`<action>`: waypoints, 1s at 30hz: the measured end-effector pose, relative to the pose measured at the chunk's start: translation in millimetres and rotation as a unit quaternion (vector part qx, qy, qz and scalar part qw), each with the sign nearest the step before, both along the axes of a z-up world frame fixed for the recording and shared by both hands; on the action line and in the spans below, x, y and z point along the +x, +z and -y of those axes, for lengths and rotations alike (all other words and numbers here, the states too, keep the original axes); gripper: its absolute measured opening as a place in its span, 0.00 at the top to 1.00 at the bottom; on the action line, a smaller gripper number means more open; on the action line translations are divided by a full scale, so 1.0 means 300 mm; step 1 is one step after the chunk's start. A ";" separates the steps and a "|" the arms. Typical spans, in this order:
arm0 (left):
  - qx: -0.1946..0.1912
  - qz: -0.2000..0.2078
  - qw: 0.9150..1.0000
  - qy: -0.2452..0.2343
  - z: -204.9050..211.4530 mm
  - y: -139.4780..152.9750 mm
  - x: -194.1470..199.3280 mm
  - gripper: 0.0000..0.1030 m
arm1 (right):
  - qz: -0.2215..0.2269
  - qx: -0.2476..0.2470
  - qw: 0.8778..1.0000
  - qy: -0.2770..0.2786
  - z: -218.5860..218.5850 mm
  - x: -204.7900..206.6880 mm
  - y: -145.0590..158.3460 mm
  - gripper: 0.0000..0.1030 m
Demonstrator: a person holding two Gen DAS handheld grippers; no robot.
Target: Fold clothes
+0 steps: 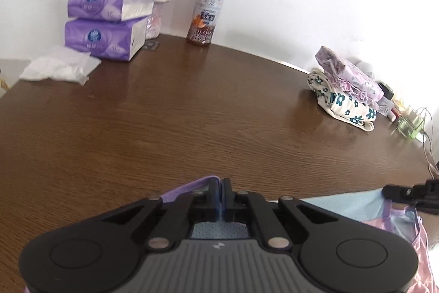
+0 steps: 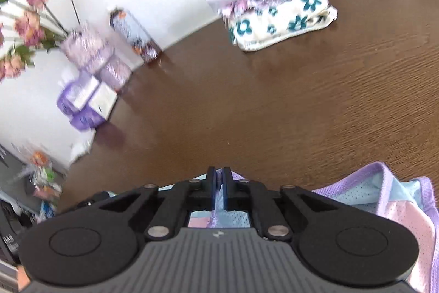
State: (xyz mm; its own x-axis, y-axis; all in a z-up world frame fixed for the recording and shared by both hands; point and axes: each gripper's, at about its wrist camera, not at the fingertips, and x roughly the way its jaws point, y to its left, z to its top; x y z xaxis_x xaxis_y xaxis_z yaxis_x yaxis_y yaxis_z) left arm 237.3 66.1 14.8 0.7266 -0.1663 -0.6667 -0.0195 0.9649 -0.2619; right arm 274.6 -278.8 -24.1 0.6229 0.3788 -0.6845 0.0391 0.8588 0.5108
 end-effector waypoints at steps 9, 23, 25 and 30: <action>-0.018 0.004 1.000 0.009 -0.015 -0.020 -0.001 0.99 | 0.035 -0.115 0.992 0.025 -0.020 -0.061 0.038 0.79; -0.024 0.012 1.000 0.005 -0.018 -0.024 -0.010 0.99 | 0.075 -0.268 0.958 0.072 -0.109 -0.034 0.013 0.72; -0.024 0.013 1.000 0.004 -0.018 -0.024 -0.011 0.99 | 0.073 -0.254 0.963 0.055 -0.078 -0.032 0.019 0.72; -0.023 0.016 1.000 0.004 -0.017 -0.027 -0.014 0.99 | 0.064 -0.139 0.986 0.060 -0.028 -0.070 0.049 0.71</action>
State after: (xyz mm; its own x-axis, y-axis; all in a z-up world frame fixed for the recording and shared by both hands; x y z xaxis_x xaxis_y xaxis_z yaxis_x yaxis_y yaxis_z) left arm 233.2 71.3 6.8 0.7488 -0.1910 -0.6347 -0.0180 0.9514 -0.3075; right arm 253.6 -270.3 -9.4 0.6730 0.2640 -0.6909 -0.1215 0.9609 0.2488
